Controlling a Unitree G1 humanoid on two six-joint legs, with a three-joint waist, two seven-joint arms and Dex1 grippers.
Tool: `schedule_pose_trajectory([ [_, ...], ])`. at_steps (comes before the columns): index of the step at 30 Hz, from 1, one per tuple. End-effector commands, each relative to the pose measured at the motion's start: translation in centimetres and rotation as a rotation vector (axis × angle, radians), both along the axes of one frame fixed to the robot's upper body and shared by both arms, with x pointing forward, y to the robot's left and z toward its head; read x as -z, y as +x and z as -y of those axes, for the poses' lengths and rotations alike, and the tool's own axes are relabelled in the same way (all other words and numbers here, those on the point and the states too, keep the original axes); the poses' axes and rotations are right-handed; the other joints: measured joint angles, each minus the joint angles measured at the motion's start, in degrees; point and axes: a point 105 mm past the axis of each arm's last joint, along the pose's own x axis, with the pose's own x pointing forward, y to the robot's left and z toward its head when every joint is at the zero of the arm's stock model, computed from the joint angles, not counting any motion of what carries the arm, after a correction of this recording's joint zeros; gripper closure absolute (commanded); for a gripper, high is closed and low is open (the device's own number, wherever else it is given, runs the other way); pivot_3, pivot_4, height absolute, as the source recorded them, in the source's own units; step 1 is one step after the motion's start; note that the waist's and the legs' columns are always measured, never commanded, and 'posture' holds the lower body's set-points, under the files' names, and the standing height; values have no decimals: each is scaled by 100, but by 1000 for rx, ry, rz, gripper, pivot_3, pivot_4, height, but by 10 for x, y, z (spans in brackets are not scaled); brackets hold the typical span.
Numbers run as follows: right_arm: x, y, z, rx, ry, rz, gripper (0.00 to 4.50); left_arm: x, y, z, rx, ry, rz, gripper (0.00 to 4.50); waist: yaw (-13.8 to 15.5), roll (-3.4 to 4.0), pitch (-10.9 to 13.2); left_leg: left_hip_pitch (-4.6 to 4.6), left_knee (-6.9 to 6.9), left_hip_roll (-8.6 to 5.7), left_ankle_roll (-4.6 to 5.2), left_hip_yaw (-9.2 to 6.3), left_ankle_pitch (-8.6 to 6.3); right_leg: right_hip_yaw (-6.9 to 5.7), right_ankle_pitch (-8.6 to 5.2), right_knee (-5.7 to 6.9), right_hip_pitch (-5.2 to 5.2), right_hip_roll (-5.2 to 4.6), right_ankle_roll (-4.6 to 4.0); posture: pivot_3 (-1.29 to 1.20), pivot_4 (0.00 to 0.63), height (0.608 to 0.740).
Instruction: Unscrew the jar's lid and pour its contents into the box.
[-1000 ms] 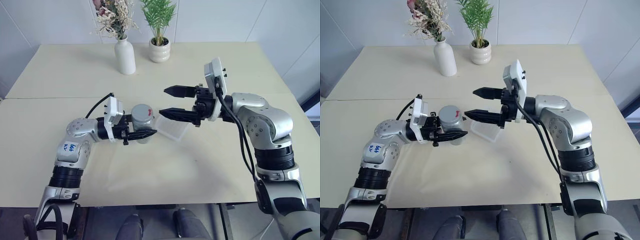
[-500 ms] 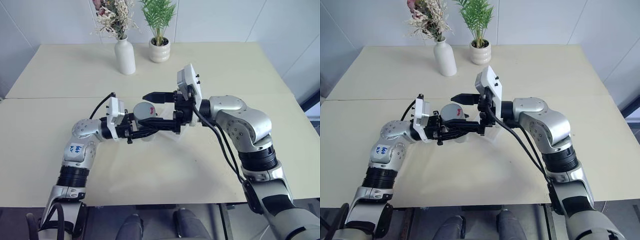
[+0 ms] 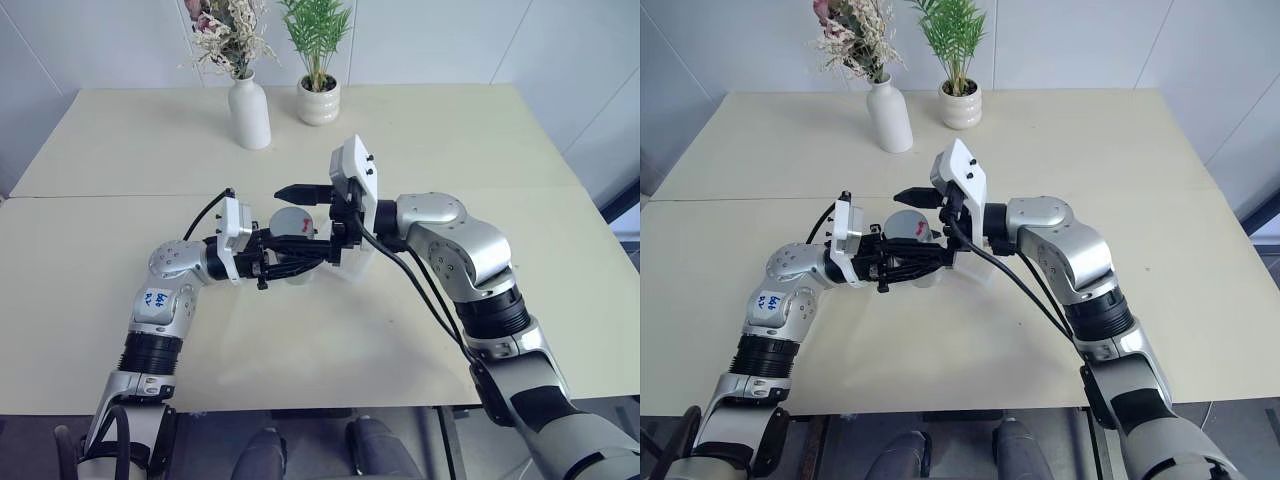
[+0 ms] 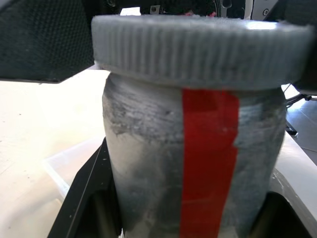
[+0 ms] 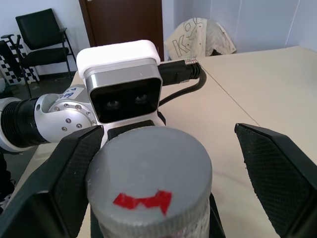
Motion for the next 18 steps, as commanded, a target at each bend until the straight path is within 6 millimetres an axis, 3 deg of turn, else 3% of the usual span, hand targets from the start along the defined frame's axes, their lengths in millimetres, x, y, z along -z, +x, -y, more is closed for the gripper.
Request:
schedule_pose_trajectory([
  [1, -18, 1, 3, 10, 36, 61, 44, -5, -4, 1, 24, 5, 28, 2154, 0, 0, 0, 0, 0, 0, 0, 0, 0, 0, 0, 0, 0, 0, 0, 0, 150, 740],
  [18, -23, 4, 28, 39, 40, 57, 44, -6, -4, -3, 6, -1, 25, 2154, 1, 0, 0, 0, 0, 1, 0, 0, 0, -1, 0, 1, 0, 1, 0, 0, 150, 740],
])
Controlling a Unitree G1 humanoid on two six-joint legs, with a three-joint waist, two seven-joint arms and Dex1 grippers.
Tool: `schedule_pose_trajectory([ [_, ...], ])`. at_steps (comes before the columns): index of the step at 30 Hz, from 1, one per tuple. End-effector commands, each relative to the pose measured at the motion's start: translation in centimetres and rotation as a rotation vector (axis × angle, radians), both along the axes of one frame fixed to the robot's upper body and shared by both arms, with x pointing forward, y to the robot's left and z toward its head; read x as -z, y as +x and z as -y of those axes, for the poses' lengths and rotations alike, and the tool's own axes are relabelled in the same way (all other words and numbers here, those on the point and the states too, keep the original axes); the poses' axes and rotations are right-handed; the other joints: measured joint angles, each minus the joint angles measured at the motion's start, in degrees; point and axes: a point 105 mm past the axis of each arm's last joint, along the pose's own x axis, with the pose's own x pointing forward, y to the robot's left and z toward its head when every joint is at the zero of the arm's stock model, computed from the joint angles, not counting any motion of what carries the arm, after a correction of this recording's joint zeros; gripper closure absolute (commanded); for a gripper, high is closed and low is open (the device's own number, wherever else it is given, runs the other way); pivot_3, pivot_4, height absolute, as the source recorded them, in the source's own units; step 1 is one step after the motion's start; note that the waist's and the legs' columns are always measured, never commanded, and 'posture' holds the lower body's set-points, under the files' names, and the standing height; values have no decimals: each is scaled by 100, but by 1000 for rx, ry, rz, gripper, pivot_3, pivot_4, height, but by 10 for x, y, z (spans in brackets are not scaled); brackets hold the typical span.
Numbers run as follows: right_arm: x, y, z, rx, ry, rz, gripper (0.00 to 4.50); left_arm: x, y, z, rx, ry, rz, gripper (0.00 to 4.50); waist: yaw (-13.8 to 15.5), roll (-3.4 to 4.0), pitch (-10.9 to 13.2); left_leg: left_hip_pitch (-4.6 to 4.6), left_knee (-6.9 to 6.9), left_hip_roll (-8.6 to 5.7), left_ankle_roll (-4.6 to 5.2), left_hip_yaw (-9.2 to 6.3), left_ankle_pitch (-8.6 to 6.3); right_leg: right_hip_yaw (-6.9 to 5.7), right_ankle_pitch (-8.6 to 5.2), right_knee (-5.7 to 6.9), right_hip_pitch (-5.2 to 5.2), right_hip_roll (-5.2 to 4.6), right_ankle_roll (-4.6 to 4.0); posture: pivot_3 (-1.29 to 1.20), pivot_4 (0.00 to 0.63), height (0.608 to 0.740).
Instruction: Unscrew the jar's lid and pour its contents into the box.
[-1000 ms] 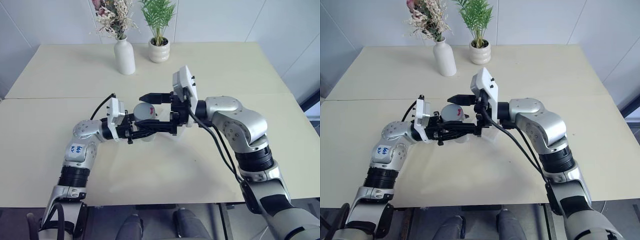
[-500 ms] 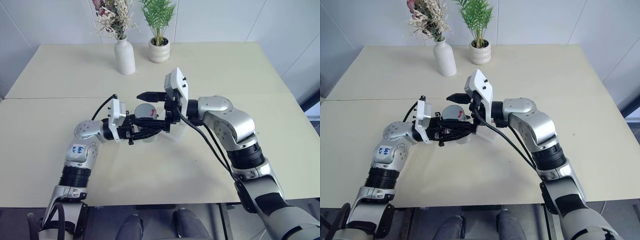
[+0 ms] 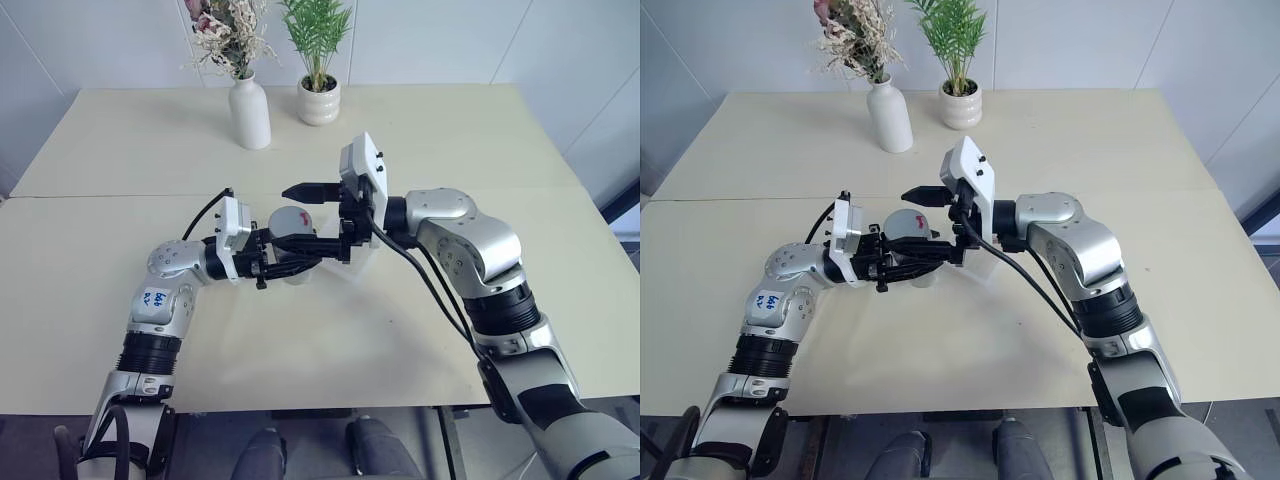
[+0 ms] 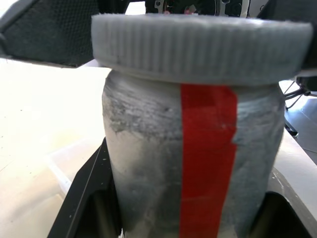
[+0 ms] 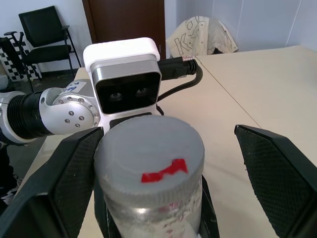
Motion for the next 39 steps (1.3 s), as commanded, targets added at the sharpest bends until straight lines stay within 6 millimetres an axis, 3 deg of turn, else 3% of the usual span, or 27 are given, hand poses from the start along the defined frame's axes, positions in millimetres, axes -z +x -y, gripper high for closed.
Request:
schedule_pose_trajectory([
  [1, -21, 2, 16, 44, 57, 57, 44, -6, -5, -1, 17, 0, 34, 2154, 1, 0, 0, 0, 0, 0, 0, 0, 0, 0, 0, 0, 0, 0, 0, 0, 150, 740],
  [23, -21, 11, 41, 111, 52, 48, 44, -7, -5, -2, 12, 8, 36, 2154, 16, 0, 0, 0, 0, -1, 0, 2, 0, 0, 0, -1, 1, 0, 0, 0, 150, 740],
  [27, -28, 10, 48, 103, 63, 51, 44, -8, -5, -2, 10, 7, 36, 2154, 19, 0, 0, 0, 0, -1, 0, 3, 0, 1, 0, -1, 1, -1, 0, 0, 150, 740],
  [31, -38, -6, 43, 18, 99, 33, 44, -7, -5, -2, 9, 6, 34, 2154, 12, 0, 0, 0, -3, 0, 0, 3, 0, 0, 0, -2, 1, 1, 0, 0, 150, 740],
  [39, -32, -24, 15, -77, 95, 12, 44, -7, -6, -1, 13, 5, 29, 2154, 20, 0, 0, 0, 1, 1, 0, 1, 0, 0, 0, 1, 1, 0, 0, 0, 150, 740],
])
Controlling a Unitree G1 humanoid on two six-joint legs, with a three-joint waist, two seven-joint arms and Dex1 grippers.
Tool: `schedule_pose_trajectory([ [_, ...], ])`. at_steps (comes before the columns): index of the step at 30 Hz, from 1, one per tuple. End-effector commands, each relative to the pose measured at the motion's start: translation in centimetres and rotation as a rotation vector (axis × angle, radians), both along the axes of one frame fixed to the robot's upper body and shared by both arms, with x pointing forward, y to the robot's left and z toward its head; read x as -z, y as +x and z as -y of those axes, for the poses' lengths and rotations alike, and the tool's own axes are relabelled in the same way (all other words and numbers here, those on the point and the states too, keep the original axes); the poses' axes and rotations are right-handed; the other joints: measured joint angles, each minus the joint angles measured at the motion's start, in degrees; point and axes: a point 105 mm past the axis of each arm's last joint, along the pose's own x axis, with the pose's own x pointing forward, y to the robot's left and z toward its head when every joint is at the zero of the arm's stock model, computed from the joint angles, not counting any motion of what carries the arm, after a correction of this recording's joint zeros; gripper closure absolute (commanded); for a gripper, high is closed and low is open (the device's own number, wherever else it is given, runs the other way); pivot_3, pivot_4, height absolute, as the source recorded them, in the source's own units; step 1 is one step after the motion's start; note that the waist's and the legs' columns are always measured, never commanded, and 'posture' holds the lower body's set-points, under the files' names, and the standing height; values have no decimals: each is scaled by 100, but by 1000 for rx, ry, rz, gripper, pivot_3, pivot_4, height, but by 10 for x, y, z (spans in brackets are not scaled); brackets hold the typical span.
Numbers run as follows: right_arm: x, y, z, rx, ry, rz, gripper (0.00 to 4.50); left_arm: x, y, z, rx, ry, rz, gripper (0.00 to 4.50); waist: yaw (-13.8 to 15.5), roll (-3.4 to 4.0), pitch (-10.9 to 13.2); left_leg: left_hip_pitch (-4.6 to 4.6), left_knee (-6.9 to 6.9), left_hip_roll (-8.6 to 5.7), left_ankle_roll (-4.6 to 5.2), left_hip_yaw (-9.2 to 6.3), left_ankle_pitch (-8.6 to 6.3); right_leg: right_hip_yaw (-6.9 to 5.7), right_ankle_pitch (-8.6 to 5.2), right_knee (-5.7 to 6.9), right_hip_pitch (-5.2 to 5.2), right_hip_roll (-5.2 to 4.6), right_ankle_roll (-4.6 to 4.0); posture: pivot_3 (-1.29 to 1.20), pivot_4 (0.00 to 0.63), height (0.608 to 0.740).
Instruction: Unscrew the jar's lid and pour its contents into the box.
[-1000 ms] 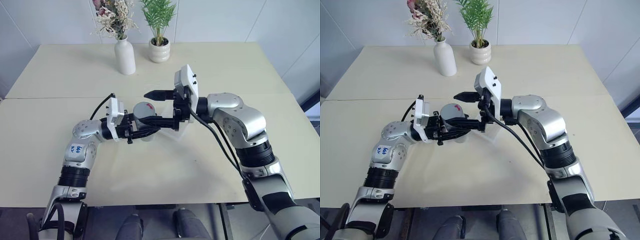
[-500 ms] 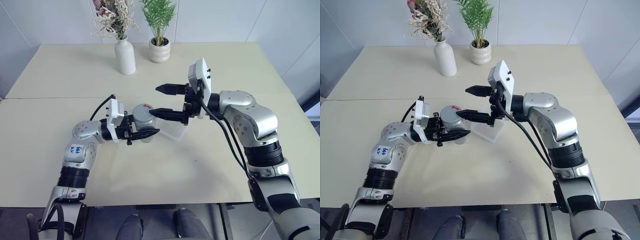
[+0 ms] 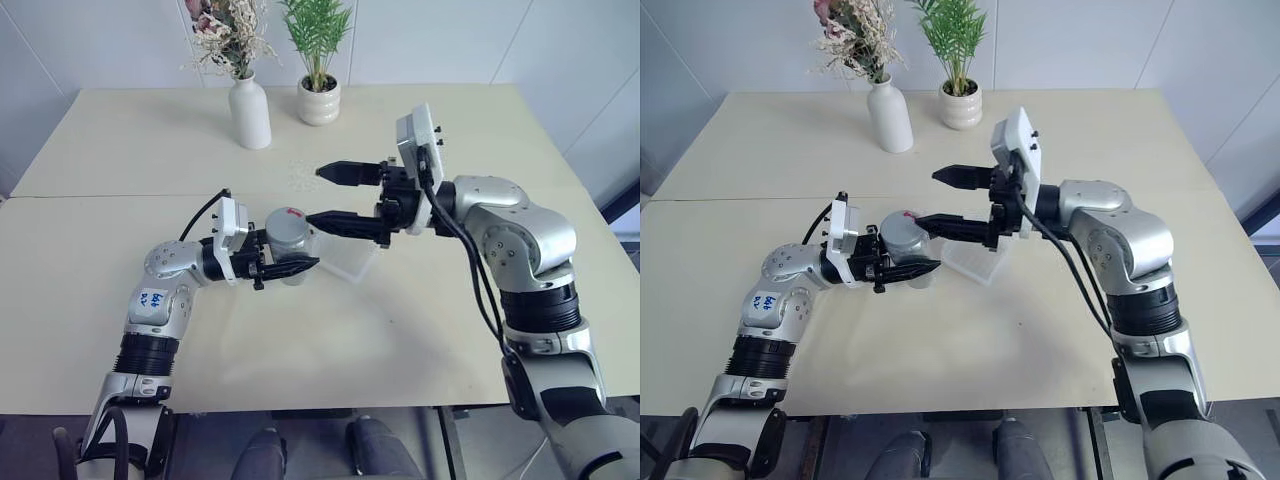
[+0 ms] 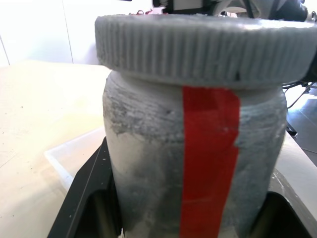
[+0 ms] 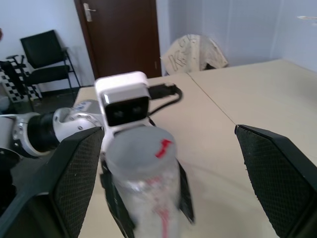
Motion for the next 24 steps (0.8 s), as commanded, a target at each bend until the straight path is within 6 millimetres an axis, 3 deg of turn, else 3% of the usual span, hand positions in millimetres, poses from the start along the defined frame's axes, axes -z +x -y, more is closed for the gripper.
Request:
schedule_pose_trajectory([
  [1, -9, -12, -10, -43, 11, 43, 44, -8, -5, 2, 16, 0, 44, 2154, 13, 0, 0, 0, 0, -1, 0, -1, 0, 0, 0, -1, 0, -1, 0, 0, 150, 740],
  [10, 9, -10, -30, -43, -53, 70, 44, -9, -6, 4, 22, -3, 43, 2154, -2, 0, 0, 0, -1, -1, 0, -1, 0, -1, 0, -2, 0, -2, 0, 0, 150, 740],
  [24, 9, 4, -32, 3, -28, 75, 44, -9, -8, 5, 27, -7, 40, 2154, -4, 0, 0, 0, -2, -1, 0, -1, 0, -1, 0, -3, 0, -2, 0, 0, 150, 740],
])
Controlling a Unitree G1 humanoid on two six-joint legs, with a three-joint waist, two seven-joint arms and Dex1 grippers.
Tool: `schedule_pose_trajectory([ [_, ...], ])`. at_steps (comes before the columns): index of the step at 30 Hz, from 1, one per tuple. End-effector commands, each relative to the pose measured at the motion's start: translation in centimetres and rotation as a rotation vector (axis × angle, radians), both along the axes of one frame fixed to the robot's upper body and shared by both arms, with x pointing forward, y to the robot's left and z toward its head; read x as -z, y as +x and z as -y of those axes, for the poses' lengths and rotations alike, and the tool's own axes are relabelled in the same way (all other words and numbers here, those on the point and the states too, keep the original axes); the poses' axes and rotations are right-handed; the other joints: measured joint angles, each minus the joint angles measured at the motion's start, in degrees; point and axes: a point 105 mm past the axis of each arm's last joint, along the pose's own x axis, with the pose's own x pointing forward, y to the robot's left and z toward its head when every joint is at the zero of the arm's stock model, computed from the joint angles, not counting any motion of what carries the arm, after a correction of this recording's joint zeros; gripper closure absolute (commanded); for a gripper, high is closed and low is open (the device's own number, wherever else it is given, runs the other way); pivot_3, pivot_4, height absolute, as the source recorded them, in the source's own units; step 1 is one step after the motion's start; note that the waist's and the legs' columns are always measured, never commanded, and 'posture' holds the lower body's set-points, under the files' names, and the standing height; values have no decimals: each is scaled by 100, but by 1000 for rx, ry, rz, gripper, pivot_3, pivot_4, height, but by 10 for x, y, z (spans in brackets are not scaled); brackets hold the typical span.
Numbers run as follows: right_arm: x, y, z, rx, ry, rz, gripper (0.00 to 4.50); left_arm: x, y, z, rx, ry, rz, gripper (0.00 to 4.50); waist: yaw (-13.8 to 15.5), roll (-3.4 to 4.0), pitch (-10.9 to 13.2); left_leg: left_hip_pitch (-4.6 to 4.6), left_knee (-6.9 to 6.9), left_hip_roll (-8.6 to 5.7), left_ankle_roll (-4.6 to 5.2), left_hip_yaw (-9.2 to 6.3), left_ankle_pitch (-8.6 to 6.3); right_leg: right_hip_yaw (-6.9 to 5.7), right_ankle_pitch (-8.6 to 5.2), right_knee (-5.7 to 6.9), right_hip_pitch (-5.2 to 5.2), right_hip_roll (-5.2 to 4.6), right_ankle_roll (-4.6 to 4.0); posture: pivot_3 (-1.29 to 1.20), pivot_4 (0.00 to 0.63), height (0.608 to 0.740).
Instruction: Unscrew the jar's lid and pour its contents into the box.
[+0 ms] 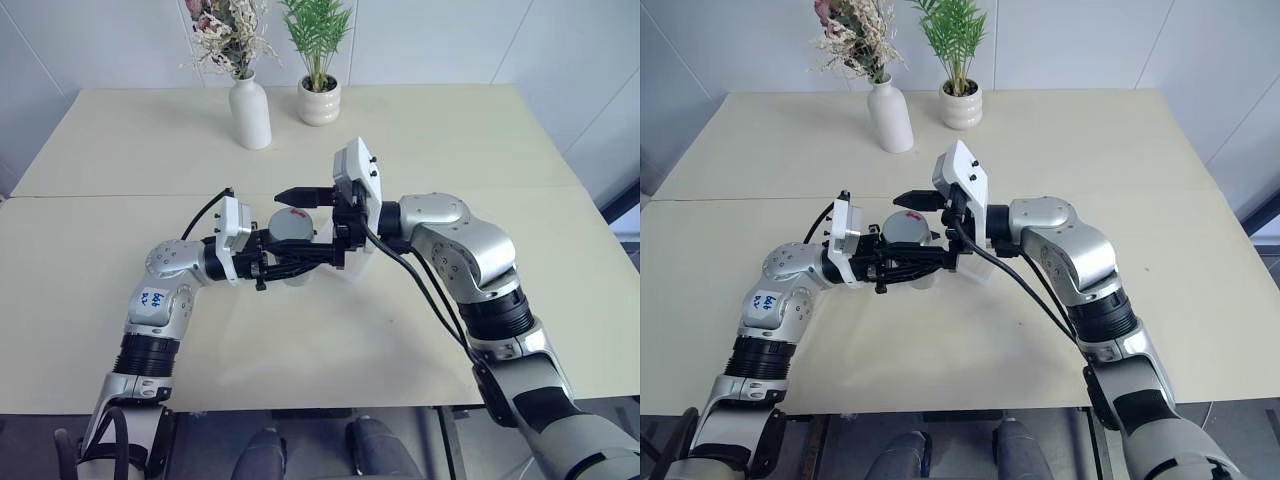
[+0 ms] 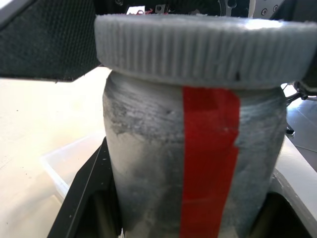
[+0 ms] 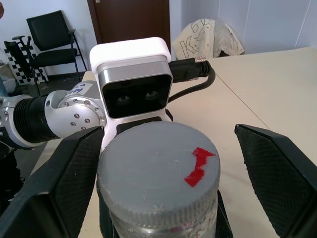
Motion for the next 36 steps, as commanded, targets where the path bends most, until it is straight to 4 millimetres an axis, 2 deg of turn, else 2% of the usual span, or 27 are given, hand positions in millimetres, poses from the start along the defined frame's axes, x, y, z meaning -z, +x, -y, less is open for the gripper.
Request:
schedule_pose_trajectory([
  [1, -18, -2, 2, -3, 40, 64, 44, -7, -5, 2, 14, -12, 31, 2154, 1, 0, 0, 0, 0, 0, 0, 0, 0, 0, 0, 0, 0, 0, 0, 0, 150, 740],
  [7, -24, 0, 14, 15, 61, 55, 44, -6, -5, 1, 9, -12, 30, 2154, 3, 0, 0, 0, 1, 0, 0, 0, 0, 0, 0, 1, 0, 0, 0, 0, 150, 740],
  [14, -22, 5, 27, 46, 51, 49, 44, -6, -5, 1, 7, -14, 27, 2154, 2, 0, 0, 0, 0, 0, 0, 0, 0, 0, 0, 0, 0, 0, 0, 0, 150, 740],
  [36, -22, 13, 49, 107, 29, 54, 44, -6, -4, 0, 2, -15, 27, 2154, 8, 0, 0, 0, 0, 1, 0, 2, 0, 0, 0, 0, 0, 1, 0, 0, 150, 740],
])
